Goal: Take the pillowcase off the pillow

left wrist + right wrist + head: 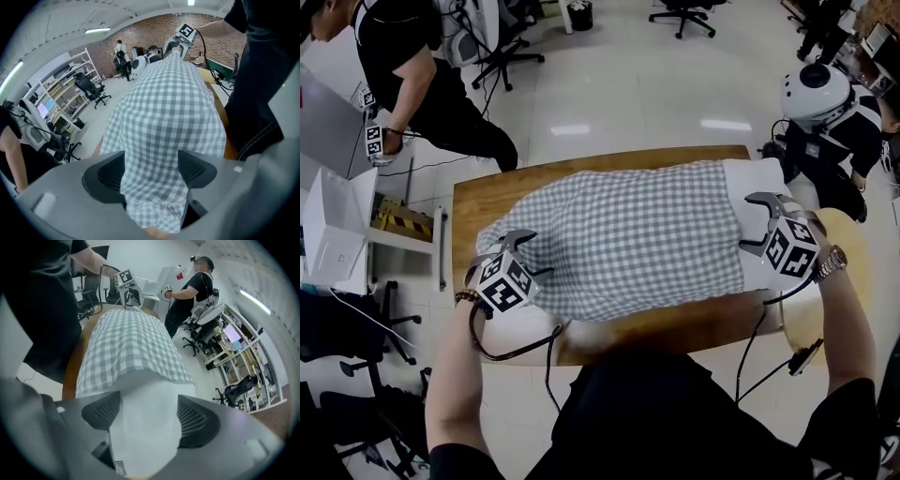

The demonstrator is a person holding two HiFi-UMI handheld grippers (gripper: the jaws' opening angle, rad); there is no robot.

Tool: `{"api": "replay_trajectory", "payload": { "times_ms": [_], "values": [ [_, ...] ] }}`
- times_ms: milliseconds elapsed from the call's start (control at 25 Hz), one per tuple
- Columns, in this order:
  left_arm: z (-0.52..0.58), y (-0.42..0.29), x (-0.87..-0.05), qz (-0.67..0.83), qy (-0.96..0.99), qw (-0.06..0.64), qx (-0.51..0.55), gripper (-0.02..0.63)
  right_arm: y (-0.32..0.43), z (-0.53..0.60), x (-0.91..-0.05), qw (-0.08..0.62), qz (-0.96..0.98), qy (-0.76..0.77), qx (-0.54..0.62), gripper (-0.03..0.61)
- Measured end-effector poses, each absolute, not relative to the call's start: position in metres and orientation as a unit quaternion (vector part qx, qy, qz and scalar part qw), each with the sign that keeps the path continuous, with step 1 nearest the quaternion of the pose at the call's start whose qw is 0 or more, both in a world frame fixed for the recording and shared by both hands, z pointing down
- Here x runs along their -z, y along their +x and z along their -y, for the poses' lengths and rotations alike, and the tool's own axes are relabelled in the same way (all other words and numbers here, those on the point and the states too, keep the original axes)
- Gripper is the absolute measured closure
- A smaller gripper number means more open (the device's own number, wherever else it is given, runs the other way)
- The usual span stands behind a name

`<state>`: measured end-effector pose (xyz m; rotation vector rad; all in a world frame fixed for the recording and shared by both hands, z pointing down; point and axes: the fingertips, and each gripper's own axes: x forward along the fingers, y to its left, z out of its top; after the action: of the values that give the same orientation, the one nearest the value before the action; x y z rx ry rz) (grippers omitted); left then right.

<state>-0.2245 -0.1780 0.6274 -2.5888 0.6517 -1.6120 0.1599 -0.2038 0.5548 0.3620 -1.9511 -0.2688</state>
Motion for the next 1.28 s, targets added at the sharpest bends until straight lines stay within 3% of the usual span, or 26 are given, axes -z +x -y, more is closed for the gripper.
{"api": "replay_trajectory", "payload": {
  "times_ms": [800,1280],
  "values": [
    [0.214,-0.229,-0.740,-0.103,-0.775,-0.021,0.623,0.229,0.174,0.239,-0.571,0.506,0.850,0.148,0.015,0.169],
    [0.229,-0.235,-0.778,-0.065,-0.764,-0.046,0.640,0.219,0.161,0.255,-0.607,0.532,0.838,0.123,0.010,0.167]
  ]
}}
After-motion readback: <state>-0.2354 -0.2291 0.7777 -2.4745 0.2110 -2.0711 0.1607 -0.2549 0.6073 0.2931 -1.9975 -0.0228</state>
